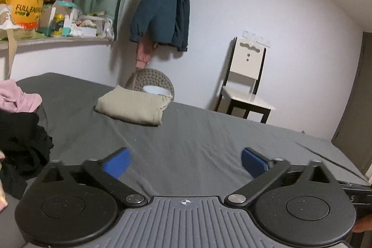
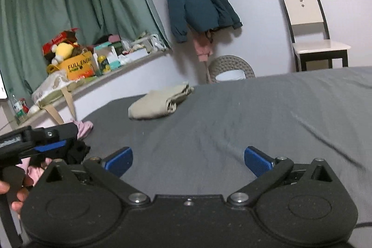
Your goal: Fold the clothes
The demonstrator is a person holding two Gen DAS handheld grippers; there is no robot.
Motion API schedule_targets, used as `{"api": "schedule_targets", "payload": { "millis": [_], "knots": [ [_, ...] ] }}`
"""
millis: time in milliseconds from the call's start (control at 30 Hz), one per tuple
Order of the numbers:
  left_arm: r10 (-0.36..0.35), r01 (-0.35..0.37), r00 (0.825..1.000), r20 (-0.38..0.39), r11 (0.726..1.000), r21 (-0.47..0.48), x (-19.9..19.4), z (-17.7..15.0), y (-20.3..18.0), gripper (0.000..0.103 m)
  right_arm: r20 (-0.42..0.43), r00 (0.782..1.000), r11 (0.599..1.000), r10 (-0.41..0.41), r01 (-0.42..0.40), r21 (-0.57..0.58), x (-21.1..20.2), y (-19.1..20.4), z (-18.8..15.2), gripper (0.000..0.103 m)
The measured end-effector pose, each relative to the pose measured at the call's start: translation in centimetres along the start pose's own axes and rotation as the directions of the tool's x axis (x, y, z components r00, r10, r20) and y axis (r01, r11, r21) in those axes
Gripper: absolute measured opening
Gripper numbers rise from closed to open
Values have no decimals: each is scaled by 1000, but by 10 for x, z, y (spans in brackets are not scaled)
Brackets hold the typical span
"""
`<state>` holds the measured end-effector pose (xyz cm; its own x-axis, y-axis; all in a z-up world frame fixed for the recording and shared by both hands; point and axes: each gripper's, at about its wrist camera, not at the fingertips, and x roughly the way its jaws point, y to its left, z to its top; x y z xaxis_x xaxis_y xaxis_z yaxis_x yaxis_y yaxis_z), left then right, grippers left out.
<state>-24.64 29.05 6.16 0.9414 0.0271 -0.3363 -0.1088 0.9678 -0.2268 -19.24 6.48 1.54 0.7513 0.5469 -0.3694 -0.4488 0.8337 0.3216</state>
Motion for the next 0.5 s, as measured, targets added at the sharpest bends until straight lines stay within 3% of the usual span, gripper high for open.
{"api": "schedule_targets", "payload": {
  "millis": [133,333,500],
  "knots": [
    [63,-63,998,-16,998,0,-8,-11,-6,103,44,999,997,7,-4,-80,-9,19,-10,103],
    [222,-221,975,-29,975,33,-3,-22,-12,103,122,992,982,-12,35,-185,-13,43,-18,103],
    [267,-264,963,-43,963,57,3,-26,-18,103,134,991,974,-27,56,-217,-11,54,-27,103]
  ]
}}
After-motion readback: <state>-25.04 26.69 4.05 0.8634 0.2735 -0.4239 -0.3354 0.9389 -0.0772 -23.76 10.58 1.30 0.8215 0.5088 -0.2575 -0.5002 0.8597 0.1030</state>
